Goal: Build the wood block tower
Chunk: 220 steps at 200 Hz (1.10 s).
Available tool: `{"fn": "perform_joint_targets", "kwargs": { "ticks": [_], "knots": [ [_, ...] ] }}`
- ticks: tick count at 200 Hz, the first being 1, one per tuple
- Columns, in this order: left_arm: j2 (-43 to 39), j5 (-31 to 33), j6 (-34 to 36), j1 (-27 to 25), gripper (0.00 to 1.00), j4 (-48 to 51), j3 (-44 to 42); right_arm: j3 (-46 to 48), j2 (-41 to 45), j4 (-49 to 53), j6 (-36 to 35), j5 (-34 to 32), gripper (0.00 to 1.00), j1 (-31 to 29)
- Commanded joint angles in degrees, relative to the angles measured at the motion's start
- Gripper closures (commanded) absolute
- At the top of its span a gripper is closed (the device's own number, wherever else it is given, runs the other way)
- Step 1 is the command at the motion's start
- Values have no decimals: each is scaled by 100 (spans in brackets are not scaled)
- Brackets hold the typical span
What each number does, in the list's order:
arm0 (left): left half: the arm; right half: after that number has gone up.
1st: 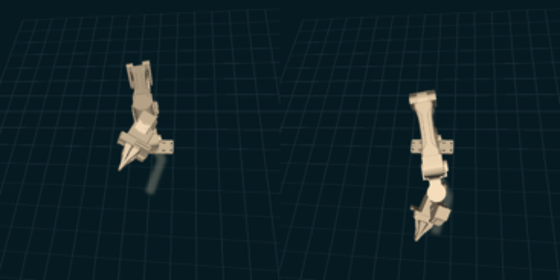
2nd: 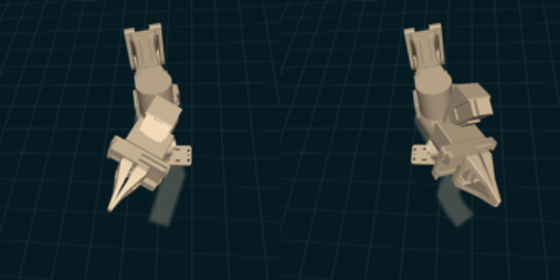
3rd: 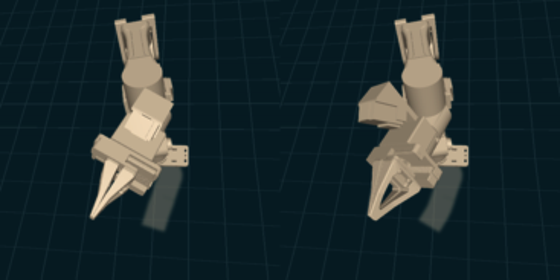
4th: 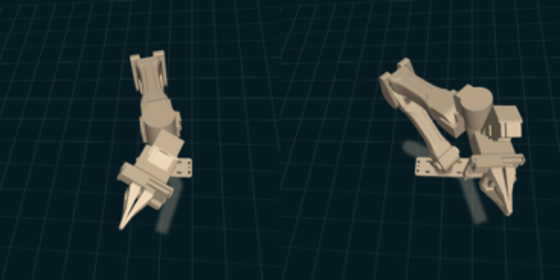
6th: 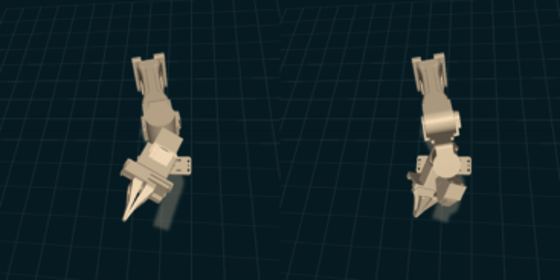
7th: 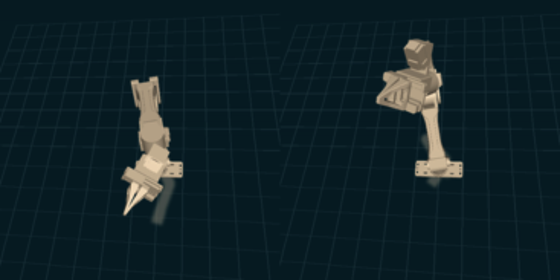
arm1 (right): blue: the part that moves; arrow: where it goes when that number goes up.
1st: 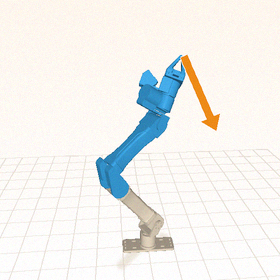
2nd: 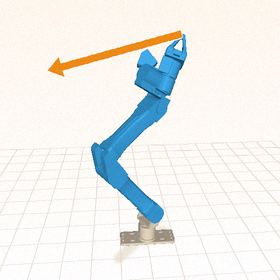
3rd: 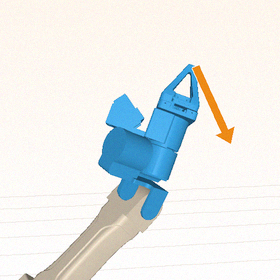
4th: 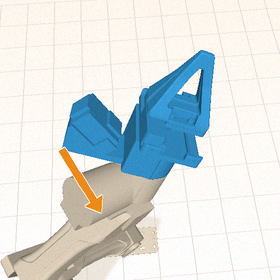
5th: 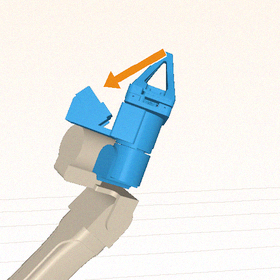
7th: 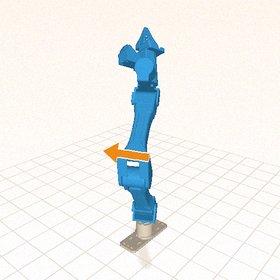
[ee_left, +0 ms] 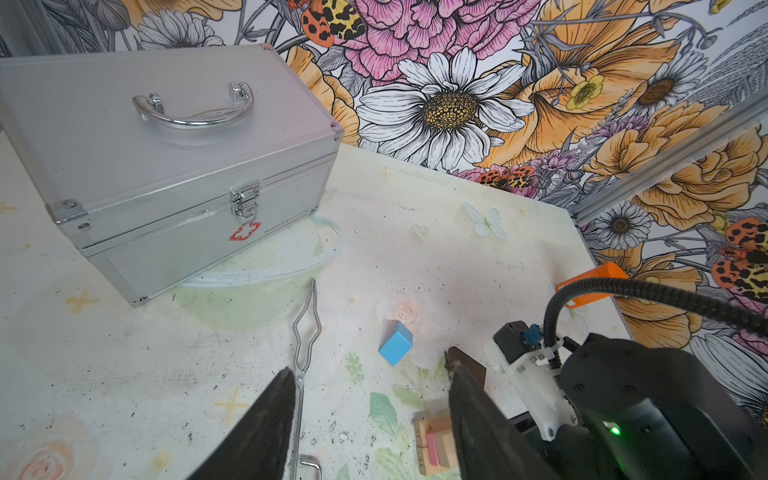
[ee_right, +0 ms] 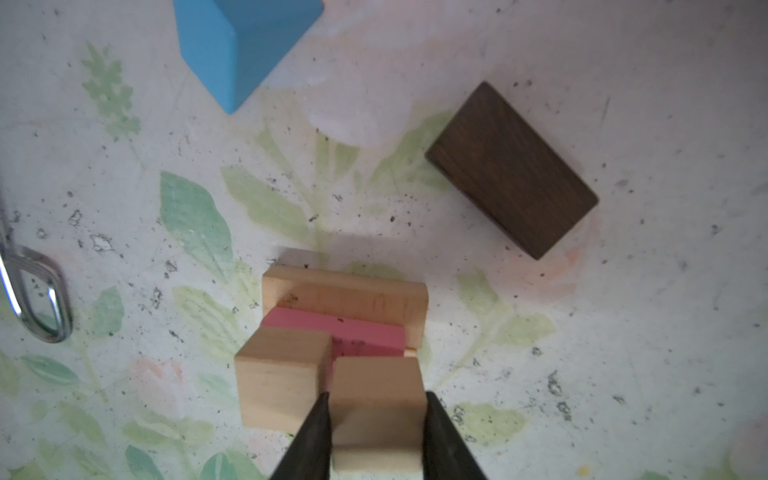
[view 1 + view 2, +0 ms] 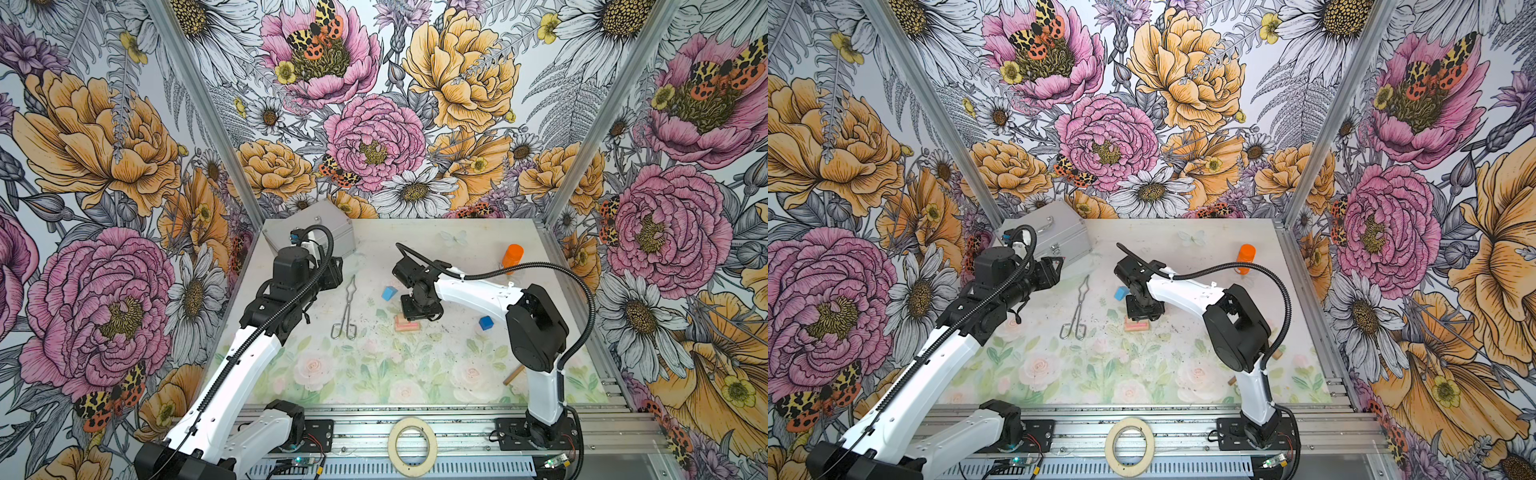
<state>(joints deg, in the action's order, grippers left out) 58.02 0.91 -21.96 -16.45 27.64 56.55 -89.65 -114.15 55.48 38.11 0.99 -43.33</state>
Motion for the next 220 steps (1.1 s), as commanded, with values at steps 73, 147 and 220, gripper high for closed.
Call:
{"fn": "perform_joint_targets", "kwargs": {
  "ticks": [73,147,220],
  "knots": [
    [-36,158,148,-68,39,31,-74,-158,-93,-64,111,22,59,-51],
    [-56,182,148,-84,39,46,-67,-2,89,-55,186,-90,58,-44],
    [-57,191,157,-99,39,49,-67,78,283,-59,226,-150,57,-44]
  ]
}}
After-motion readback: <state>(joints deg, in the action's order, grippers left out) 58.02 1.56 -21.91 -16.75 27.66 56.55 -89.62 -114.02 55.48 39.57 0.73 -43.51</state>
